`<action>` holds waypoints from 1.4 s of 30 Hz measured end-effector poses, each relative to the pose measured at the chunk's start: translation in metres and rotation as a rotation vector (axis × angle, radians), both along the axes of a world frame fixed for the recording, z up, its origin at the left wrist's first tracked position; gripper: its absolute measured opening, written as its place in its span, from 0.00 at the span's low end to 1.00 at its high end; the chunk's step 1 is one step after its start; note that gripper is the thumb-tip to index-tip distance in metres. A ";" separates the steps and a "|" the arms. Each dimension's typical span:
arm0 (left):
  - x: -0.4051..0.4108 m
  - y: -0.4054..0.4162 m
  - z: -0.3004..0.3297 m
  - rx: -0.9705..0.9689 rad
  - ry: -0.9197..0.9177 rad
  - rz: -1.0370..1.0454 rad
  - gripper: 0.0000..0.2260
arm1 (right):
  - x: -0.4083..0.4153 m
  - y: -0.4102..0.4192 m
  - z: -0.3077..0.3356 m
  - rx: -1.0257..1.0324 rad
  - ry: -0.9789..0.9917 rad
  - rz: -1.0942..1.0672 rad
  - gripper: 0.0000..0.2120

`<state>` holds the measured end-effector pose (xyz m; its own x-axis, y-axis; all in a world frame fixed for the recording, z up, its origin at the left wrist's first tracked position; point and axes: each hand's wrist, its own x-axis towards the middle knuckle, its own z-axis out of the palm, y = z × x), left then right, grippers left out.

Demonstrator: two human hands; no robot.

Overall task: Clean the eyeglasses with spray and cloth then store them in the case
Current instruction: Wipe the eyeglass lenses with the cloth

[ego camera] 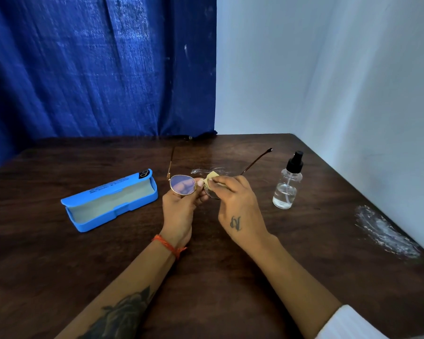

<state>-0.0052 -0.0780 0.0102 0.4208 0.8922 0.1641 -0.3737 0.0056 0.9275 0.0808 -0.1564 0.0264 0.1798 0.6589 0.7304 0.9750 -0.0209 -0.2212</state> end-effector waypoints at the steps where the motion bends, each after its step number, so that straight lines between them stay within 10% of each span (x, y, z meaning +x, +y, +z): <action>1: 0.000 0.000 0.000 -0.006 -0.004 0.004 0.11 | 0.001 -0.001 0.001 0.014 0.017 0.023 0.20; 42: -0.003 0.001 0.005 0.004 -0.010 0.017 0.10 | 0.004 -0.008 0.002 0.006 0.024 -0.014 0.18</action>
